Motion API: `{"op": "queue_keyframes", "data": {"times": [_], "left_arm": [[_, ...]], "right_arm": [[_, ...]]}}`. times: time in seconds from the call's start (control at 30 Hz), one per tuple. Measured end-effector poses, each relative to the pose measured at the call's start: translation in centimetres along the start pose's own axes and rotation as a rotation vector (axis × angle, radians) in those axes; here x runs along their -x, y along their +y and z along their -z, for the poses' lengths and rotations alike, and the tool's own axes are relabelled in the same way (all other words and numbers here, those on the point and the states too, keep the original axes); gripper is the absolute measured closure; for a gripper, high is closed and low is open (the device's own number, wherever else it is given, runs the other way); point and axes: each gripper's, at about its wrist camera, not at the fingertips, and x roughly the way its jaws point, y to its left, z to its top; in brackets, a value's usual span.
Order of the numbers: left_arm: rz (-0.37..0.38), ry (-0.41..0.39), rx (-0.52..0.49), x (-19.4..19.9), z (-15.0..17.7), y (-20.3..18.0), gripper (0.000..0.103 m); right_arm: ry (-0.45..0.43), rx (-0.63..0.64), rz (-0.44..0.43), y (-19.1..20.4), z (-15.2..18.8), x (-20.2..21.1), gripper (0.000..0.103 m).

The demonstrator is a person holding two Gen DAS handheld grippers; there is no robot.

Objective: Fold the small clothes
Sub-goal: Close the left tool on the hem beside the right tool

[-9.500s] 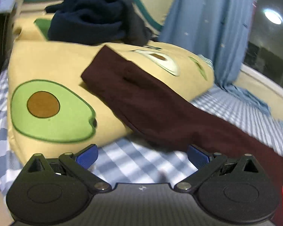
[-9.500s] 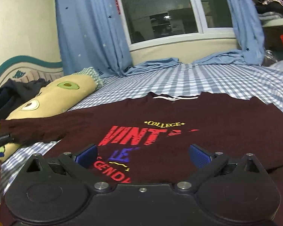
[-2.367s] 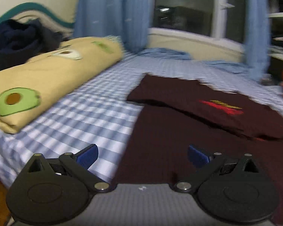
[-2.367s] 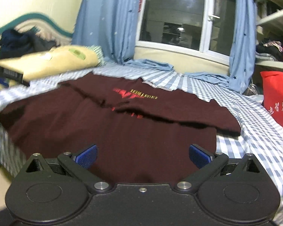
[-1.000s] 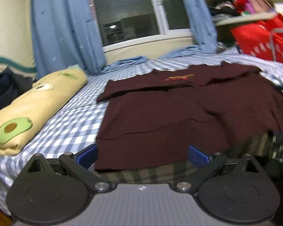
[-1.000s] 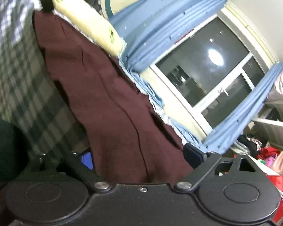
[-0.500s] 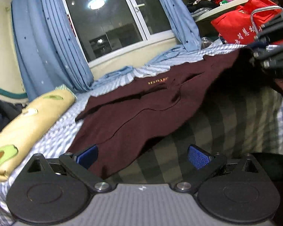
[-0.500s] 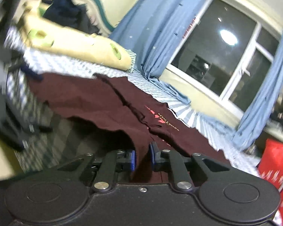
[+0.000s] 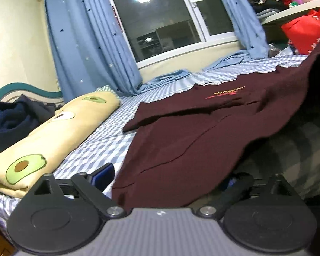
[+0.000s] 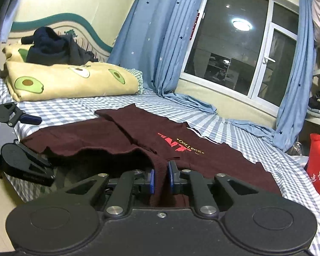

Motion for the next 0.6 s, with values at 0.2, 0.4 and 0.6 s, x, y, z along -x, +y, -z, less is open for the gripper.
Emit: {"op": "queue_keyframes", "data": {"times": [0.2, 0.4, 0.6], "left_arm": [[-0.014, -0.011, -0.009, 0.1, 0.5, 1.5, 0.023], [0.050, -0.066, -0.037, 0.2, 0.2, 2.5, 0.073], [0.121, -0.104, 0.112, -0.3, -2.6, 5.2, 0.088]], "right_arm": [[0.002, -0.015, -0.001, 0.0, 0.3, 0.2, 0.090], [0.002, 0.069, 0.027, 1.3, 1.1, 0.6, 0.090], [0.028, 0.217, 0.080, 3.7, 3.2, 0.2, 0.075]]}}
